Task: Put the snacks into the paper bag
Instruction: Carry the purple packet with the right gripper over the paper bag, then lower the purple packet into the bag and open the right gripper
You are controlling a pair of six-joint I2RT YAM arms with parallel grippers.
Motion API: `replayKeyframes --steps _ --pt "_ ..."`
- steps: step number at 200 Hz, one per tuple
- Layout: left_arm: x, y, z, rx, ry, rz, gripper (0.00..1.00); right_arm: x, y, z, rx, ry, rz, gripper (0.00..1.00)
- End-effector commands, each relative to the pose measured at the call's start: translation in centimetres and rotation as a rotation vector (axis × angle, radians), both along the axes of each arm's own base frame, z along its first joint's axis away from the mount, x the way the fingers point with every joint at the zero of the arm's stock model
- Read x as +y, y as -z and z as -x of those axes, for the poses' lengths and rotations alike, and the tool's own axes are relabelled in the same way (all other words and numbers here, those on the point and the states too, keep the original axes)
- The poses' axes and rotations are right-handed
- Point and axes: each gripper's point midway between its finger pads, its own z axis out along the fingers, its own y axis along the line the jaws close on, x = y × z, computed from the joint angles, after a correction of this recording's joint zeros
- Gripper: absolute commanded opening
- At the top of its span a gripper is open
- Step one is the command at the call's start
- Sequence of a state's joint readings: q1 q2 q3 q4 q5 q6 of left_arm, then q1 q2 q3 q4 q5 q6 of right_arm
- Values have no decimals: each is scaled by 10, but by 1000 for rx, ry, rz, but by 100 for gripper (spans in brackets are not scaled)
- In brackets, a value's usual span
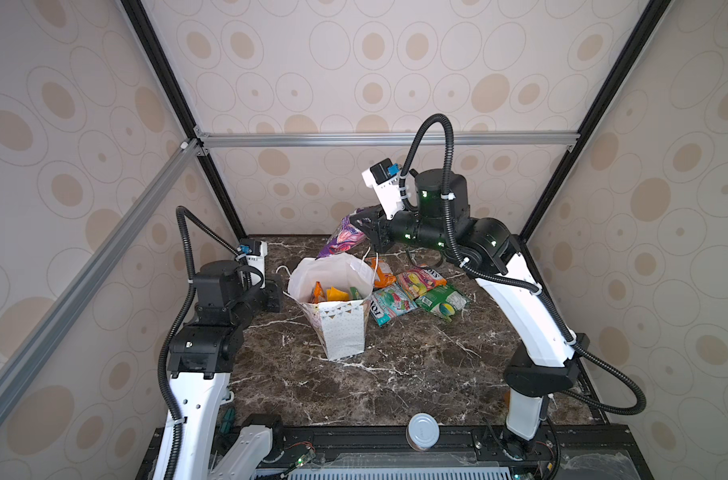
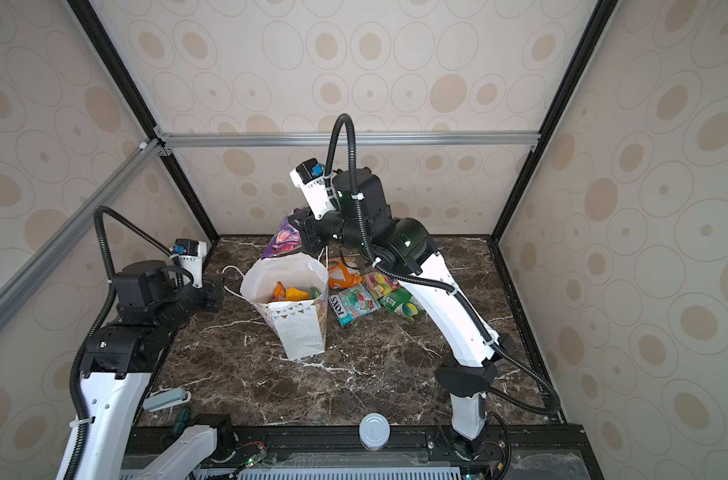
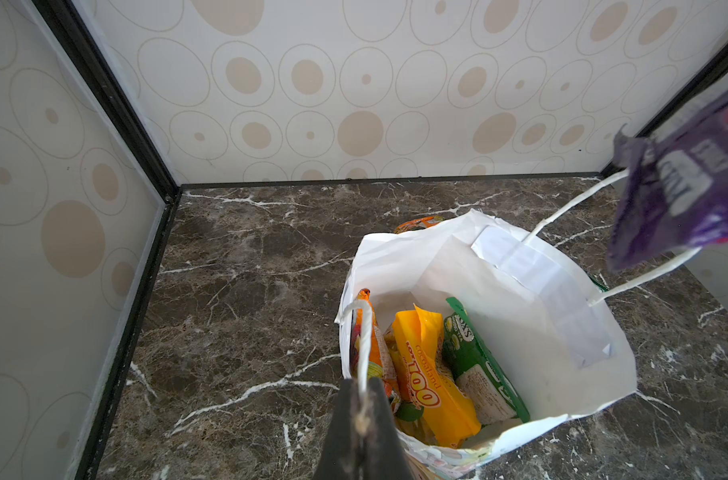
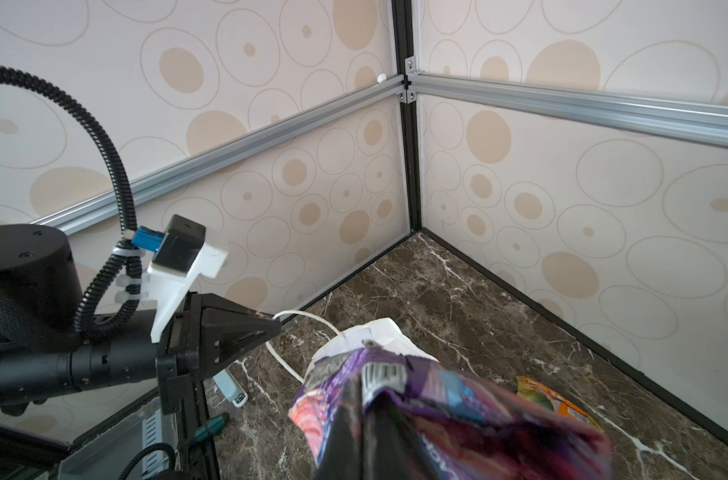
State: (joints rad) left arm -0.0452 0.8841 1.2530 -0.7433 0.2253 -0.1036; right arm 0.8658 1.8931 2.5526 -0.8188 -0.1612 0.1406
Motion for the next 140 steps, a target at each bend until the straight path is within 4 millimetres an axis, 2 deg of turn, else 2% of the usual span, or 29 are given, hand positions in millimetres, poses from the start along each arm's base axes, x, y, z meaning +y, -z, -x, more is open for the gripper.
replayKeyframes --steps 1,56,104,140 --pt "2 -18 4 -67 3 -28 0 8 -14 7 -32 -36 -39 0" --pt "1 -19 3 -69 6 -26 0 23 9 4 1 -44 13 0" --pt "0 -19 3 -71 12 -25 0 37 54 3 -5 -63 170 0" --pt "0 -21 3 -72 11 -25 0 40 86 -9 12 -43 268 0"
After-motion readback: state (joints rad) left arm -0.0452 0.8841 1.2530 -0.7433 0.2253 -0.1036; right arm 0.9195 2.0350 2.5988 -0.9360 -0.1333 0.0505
